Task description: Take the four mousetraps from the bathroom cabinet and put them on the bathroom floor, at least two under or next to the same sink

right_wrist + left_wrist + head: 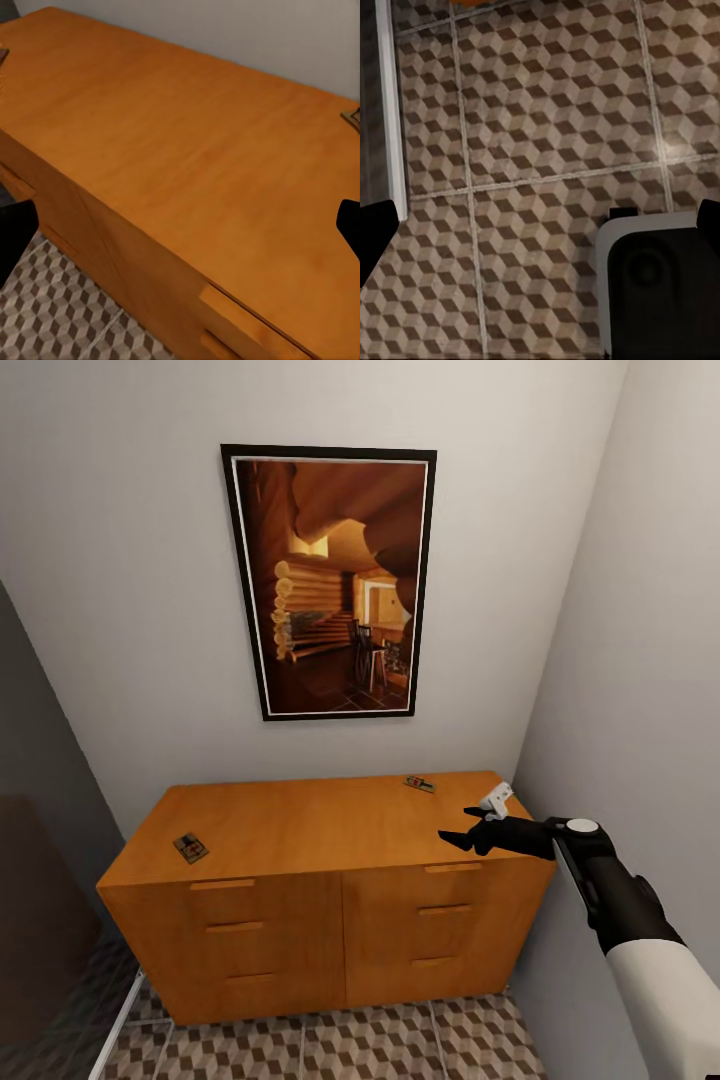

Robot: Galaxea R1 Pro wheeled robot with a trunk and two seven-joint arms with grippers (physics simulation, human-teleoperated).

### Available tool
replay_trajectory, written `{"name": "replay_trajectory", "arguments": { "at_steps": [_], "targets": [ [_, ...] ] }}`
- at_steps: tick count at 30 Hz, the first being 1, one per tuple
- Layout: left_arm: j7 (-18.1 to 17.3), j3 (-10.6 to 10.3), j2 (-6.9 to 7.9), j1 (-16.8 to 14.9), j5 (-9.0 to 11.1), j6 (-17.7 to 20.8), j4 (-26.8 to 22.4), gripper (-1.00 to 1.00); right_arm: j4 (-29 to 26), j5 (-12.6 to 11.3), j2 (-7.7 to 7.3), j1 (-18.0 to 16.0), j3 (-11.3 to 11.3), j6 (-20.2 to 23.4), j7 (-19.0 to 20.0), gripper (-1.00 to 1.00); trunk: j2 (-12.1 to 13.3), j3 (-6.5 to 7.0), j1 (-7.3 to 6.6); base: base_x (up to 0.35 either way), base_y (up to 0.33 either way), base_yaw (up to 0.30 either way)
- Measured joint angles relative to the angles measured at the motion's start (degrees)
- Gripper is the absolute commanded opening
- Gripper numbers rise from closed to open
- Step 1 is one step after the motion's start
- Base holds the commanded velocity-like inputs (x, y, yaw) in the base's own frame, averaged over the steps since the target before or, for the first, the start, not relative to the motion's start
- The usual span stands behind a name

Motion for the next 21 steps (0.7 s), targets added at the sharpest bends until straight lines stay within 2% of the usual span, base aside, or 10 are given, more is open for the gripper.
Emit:
{"name": "replay_trajectory", "arguments": {
  "at_steps": [4, 7, 9, 12, 17, 21],
  "targets": [
    [-0.1, 0.0, 0.00, 0.0, 0.0, 1.9, 0.0, 1.00, 0.0, 0.8, 0.03, 0.0, 1.2, 0.2, 0.1, 1.00, 0.0, 0.00, 0.00, 0.000, 0.000, 0.000],
    [-0.1, 0.0, -0.04, 0.0, 0.0, 2.5, 0.0, 1.00, 0.0, 3.7, 0.04, 0.0, 3.6, 0.4, 0.3, 1.00, 0.0, 0.00, 0.00, 0.000, 0.000, 0.000],
    [-0.1, 0.0, -0.06, 0.0, 0.0, 2.6, 0.0, 1.00, -0.1, 5.3, 0.03, 0.0, 4.5, 0.6, 0.3, 1.00, 0.0, 0.00, 0.00, 0.000, 0.000, 0.000],
    [-0.1, 0.0, -0.08, 0.0, 0.0, 2.8, 0.0, 1.00, -0.1, 6.3, -0.01, 0.0, 5.0, 0.8, 0.8, 1.00, 0.0, 0.00, 0.00, 0.000, 0.000, 0.000],
    [-0.1, 0.0, -0.08, 0.0, 0.0, 2.8, 0.0, 1.00, -1.2, 7.0, -0.11, 0.0, 5.3, 2.9, 3.5, 1.00, 0.0, 0.00, 0.00, 0.000, 0.000, 0.000],
    [-0.1, 0.0, -0.07, 0.0, 0.0, 2.8, 0.0, 1.00, -4.3, 7.9, -0.71, 0.0, 5.5, 7.4, 7.9, 1.00, 0.0, 0.00, 0.00, 0.000, 0.000, 0.000]
  ]
}}
